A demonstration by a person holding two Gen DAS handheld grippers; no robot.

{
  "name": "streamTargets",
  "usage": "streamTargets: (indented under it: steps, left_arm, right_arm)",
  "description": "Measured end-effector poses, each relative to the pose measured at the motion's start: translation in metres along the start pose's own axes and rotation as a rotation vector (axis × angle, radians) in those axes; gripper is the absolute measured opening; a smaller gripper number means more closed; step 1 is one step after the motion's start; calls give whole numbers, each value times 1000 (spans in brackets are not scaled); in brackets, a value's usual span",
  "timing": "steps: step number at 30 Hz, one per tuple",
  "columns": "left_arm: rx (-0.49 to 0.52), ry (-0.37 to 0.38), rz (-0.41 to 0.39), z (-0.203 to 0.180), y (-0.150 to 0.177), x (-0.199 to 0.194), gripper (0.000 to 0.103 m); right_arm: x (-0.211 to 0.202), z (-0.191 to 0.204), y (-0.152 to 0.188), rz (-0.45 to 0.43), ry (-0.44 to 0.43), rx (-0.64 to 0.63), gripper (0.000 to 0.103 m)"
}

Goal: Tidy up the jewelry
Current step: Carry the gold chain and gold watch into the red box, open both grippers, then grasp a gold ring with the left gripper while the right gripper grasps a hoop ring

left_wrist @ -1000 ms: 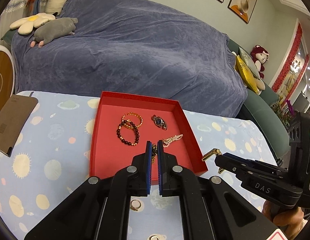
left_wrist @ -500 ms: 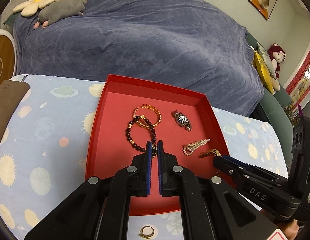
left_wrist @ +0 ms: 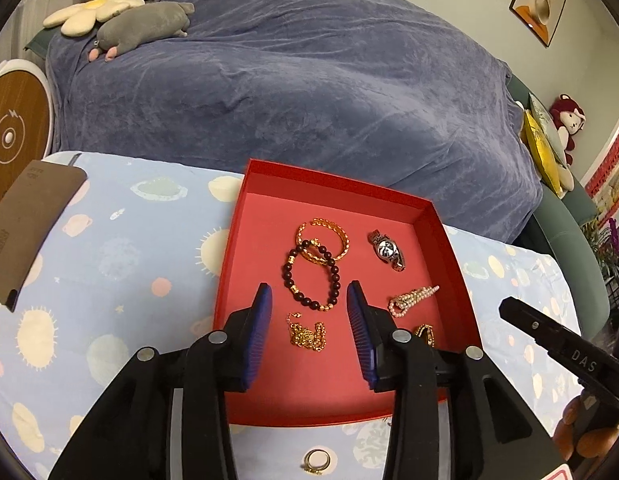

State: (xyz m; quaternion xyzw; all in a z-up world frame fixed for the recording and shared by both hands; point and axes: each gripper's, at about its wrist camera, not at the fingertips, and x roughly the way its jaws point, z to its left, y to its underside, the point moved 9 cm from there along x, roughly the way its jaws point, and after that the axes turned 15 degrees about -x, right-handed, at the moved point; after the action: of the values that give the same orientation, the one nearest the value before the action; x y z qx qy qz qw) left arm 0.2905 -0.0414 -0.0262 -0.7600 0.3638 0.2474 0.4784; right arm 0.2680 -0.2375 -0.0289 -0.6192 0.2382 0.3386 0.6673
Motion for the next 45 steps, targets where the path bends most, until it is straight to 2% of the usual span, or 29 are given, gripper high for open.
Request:
streamTargets:
  steps: [3,6,11,17,19,23,27,34,35,39,42,45]
  left_arm:
    - [6,-11,-16,7,0,-13,44]
    - [6,-21,-18,14,5,-22,44]
    - [39,-55,0,27,28,-34,44]
    - [75,-43,39,27,56,-42,44]
    - [101,-47,55,25,68,-41,45]
    - [127,-24,136,21,99,-30,46]
    - [191,-46,188,19,129,-13,46]
    - [247,-54,182,15,145,2,46]
    - [251,-53,184,15,147,4,45]
    - [260,-48,202,14,152,10,25]
    - [270,-51,191,14,150,11,15]
    - [270,-49,191,16,150,11,12]
  right_arm:
    - [-16,1,3,-17,8,-27,28]
    - [-28,-2,14,-19,8,-30,29]
    - [-41,-1,41,12,5,-51,31]
    - [-51,11,68,40,-2,-99,31]
    - [-51,12,75,51,1,-110,31]
    - [-45,13,94,88,-2,-123,31]
    - [-39,16,108,120,-5,-143,31]
    - [-31,22,117,145,-16,-153,31]
    - [-29,24,118,150,-19,-155,31]
    - [-24,31,120,161,-29,-166,31]
    - [-23,34,120,161,-33,-171,31]
    - [-21,33,120,167,-33,-168,31]
